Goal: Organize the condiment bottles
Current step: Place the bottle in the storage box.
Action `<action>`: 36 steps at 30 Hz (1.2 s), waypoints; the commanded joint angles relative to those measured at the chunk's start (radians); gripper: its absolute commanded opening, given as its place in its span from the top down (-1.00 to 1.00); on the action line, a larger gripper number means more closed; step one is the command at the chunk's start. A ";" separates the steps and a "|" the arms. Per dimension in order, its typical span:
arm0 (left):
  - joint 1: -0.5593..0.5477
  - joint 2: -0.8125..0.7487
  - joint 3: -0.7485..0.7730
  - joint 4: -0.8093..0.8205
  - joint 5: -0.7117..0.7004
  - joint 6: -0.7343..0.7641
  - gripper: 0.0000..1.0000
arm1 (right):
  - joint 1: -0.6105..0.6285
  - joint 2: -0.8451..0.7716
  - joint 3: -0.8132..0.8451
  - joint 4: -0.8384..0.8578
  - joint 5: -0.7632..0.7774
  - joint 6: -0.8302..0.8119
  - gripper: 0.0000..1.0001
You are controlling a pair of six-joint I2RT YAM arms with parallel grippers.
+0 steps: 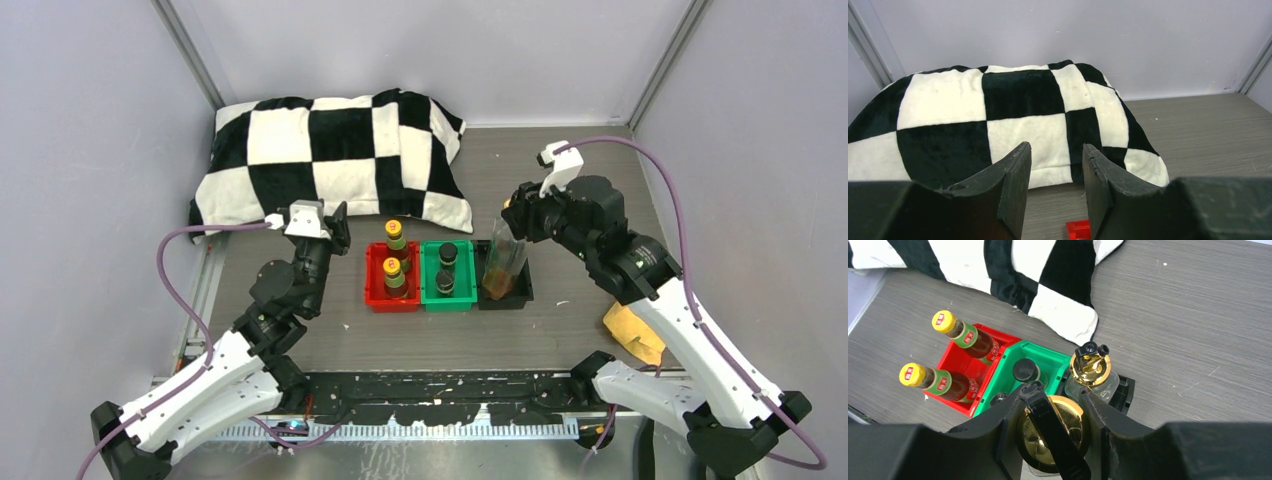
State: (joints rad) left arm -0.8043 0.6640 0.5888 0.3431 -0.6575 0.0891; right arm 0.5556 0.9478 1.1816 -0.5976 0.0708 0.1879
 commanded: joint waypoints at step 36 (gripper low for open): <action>-0.004 -0.035 0.019 0.013 0.038 -0.009 0.13 | 0.541 -0.001 -0.394 0.821 1.072 -0.163 0.98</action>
State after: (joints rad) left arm -0.8043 0.6430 0.5888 0.3382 -0.6300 0.0864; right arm 1.0725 0.9565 0.7898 -0.0269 0.9855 0.0589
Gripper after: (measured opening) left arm 0.436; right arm 0.451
